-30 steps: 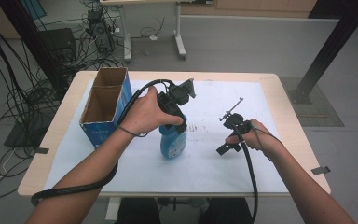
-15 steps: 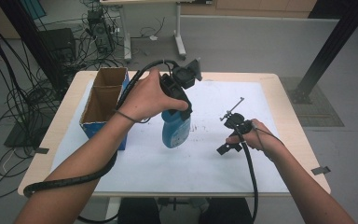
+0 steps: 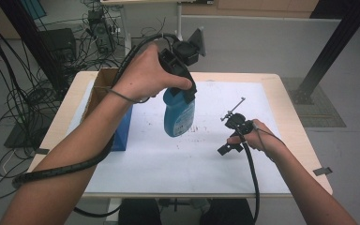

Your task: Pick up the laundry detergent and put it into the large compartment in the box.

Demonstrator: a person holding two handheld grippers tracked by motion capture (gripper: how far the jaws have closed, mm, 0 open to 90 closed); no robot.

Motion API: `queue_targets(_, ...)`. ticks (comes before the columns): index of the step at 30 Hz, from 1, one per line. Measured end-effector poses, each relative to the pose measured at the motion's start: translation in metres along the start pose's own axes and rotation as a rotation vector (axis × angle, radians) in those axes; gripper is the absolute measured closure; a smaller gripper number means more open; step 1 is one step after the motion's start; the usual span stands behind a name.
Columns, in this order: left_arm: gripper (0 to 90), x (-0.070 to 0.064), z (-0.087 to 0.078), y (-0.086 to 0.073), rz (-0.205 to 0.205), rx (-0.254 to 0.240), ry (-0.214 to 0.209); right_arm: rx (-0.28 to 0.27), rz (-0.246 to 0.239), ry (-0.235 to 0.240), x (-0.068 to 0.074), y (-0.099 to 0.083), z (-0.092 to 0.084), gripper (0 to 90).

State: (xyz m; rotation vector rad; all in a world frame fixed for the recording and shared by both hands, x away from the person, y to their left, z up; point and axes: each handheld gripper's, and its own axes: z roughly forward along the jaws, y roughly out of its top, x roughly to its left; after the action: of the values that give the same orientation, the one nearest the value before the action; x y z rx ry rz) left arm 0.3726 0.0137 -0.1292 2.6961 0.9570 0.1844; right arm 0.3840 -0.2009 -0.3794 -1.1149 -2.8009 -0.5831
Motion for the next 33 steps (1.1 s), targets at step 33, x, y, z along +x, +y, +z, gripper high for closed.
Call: queue_targets(33,37.8,0.04,-0.059,0.001,-0.153,-0.037,0.065,0.001,-0.008,-0.001,0.002,0.005,0.0,11.4)
